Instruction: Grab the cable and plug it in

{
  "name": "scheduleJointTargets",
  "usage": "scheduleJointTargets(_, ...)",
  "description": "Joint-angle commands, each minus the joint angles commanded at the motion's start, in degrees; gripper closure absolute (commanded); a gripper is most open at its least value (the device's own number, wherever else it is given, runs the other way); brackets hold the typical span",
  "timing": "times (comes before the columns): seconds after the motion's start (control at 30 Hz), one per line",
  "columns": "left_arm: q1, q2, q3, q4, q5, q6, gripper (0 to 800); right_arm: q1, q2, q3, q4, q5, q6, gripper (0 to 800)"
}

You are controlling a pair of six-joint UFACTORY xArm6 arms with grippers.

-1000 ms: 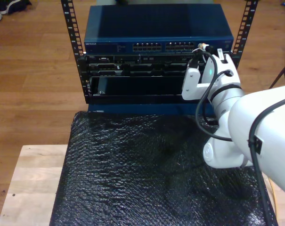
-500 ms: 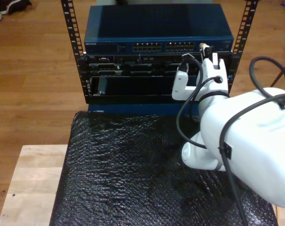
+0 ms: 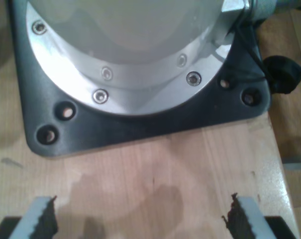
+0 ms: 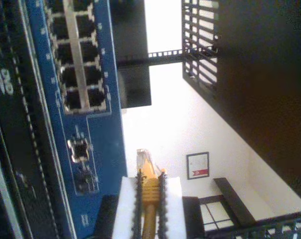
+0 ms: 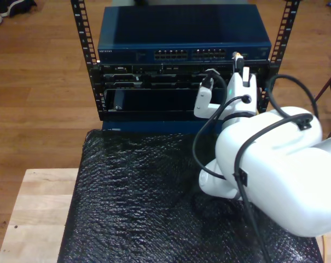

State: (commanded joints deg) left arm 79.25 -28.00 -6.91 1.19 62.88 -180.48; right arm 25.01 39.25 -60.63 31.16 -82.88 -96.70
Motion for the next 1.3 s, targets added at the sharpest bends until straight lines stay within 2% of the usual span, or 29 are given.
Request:
scheduleJointTargets(0.47,0.00,0.00,0.00,0.00,0.00,0.00,0,0.62,4.48,-6.33,1.05,0.09,0.09,800)
scheduleJointTargets(1.3,0.00,0.00,0.00,0.00,0.00,0.00,0,1.49,7.91,-11.25,0.97,0.70,-0.62,800)
